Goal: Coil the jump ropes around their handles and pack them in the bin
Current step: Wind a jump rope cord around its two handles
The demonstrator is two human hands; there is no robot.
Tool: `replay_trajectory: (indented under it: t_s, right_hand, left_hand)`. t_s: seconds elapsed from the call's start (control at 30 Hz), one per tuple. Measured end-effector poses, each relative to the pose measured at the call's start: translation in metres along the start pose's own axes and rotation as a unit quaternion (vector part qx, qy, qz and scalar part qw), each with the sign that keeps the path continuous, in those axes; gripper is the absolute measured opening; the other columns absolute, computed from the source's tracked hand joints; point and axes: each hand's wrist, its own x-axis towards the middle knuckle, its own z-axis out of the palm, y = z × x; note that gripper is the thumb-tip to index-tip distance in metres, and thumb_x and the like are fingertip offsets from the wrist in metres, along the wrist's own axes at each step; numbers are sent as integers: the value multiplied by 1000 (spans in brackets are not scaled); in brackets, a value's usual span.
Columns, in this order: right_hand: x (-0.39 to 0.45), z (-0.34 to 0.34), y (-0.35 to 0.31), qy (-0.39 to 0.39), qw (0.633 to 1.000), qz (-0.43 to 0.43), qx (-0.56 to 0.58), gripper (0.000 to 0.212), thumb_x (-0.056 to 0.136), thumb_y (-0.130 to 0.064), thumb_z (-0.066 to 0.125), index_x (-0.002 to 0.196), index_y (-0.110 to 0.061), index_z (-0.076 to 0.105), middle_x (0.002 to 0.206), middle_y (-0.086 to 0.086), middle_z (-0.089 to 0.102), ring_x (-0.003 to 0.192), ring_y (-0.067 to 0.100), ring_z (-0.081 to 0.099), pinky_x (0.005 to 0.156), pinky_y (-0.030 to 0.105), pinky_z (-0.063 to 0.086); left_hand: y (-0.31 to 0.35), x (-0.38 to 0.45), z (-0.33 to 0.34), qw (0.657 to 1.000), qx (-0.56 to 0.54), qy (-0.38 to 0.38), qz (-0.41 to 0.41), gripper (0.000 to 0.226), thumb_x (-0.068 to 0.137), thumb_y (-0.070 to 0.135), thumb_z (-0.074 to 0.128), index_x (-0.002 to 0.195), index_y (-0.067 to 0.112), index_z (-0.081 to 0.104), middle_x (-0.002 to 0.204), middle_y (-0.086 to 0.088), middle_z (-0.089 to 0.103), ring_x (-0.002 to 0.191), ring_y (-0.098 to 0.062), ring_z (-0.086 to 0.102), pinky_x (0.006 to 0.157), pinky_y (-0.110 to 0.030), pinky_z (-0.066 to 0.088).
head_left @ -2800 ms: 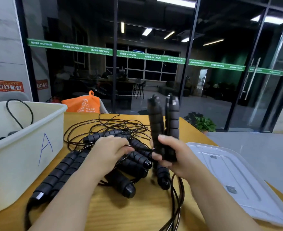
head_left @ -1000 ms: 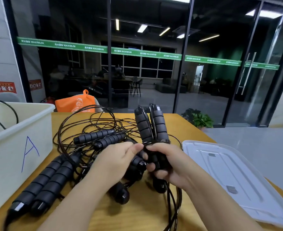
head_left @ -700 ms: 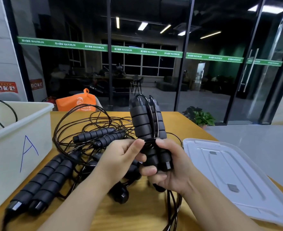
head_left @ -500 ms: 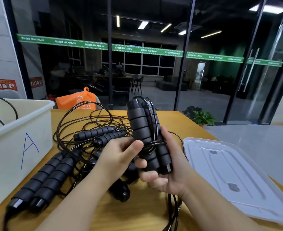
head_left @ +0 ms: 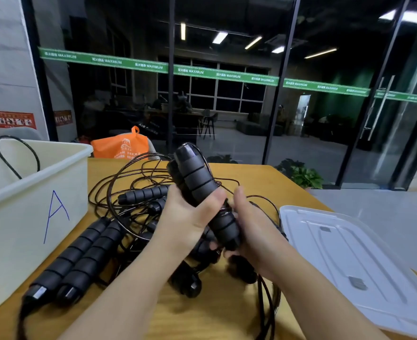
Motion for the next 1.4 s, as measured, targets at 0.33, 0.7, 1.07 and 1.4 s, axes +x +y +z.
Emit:
replay_trajectory:
  t_s: [0.33,0.7,1.07,1.4]
  right_hand:
    - [-5,-3,7,10,980,-100,-170,36,53,-18,61,88,-19,57,66,0,60,52,20,51,48,28,41]
    - [-4,-11,8,-249,922,-19,296,44,54,-19,66,95,-2,68,85,14,65,52,19,53,35,15,28]
    - [4,-21,7,-338,865,111,353,48,68,-13,64,112,5,63,101,20,66,69,30,67,43,21,51]
    - [-7,-8,3,17,990,-70,-119,48,69,-31,73,113,-28,52,81,-11,67,69,7,64,56,24,49]
  left_hand:
    - [5,-9,5,971,226,82,10,66,66,60,74,105,17,41,87,12,55,74,7,51,53,-7,40]
    - [8,-7,-8,993,41,-34,104,55,56,54,78,83,19,46,64,3,60,49,-13,56,46,-25,45]
    - [12,-12,-17,978,-84,-187,-47,65,50,59,84,99,20,65,61,9,58,43,-7,46,42,-12,34]
    - [-1,3,-5,999,9,42,-5,66,53,54,83,97,12,58,75,1,69,67,-12,69,61,-32,57]
